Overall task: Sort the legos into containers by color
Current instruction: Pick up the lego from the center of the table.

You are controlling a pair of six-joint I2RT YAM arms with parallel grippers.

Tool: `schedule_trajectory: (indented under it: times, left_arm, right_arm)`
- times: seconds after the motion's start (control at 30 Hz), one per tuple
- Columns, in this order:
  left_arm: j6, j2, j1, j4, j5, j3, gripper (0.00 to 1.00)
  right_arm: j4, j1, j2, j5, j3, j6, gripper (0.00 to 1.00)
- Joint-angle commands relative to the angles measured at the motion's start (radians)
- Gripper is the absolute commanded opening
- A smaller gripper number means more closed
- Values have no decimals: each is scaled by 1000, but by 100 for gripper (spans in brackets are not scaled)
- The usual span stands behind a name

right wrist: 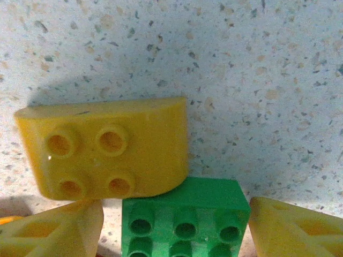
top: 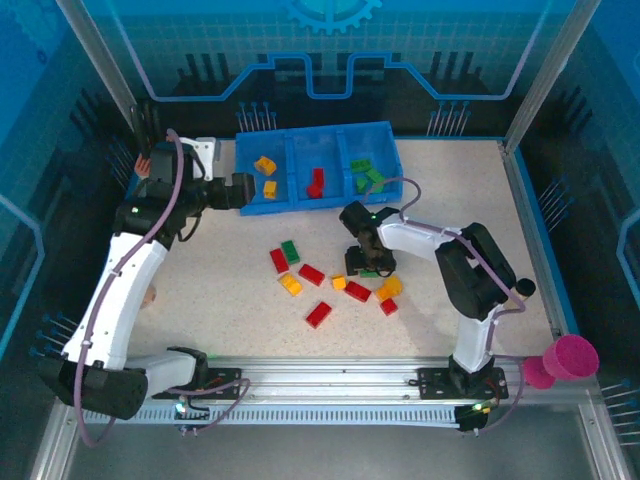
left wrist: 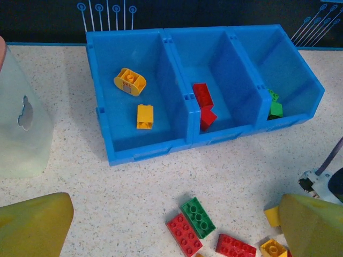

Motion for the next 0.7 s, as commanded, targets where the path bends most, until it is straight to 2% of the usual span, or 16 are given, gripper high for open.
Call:
schedule_trajectory:
  times: [0.0,0.3,0.47,0.67]
  left_arm:
    - [26,-24,-1,-26,-14,0,99]
    - [38,-27,-1,-13,-37,-15,99]
    - [50,-22,2,-11,-37,-15,99]
    - [58,-32,3,14,-48,-28,99]
  right_arm:
    - [-48,15,31,27,19,5,65]
    - [-73,12,-34,67,-35,27,43]
    - [-89,-61,-69,130,53,-79,41]
    - [-1,-143,-32,172,194,-175,41]
